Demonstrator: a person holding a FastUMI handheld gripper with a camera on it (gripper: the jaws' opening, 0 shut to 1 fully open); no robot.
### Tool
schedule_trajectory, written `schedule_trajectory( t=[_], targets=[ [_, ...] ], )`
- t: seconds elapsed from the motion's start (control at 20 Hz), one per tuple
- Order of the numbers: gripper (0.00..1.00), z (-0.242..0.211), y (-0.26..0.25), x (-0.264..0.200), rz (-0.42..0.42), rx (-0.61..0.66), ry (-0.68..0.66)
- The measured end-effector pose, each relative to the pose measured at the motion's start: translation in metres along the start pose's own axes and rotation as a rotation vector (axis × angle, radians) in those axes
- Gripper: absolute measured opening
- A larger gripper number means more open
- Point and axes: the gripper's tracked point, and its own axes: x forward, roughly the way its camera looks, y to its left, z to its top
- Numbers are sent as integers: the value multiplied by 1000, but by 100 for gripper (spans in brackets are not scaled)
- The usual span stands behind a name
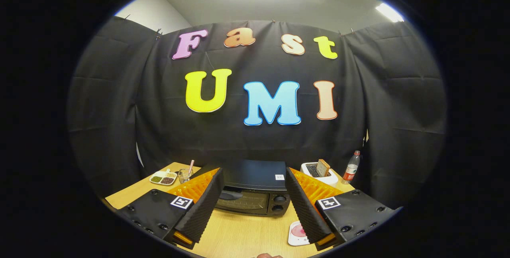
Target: Open the toaster oven, put the food inside, and close the toaster oven door.
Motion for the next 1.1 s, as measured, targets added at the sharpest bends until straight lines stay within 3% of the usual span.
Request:
schedule_trajectory(
  t=[0.3, 0.7, 1.1],
  targets=[
    [98, -8, 27, 19, 38, -19, 50],
    [98, -13, 50, 77, -11, -31, 77],
    [98, -73, 62, 140, -72, 51, 216]
  ],
)
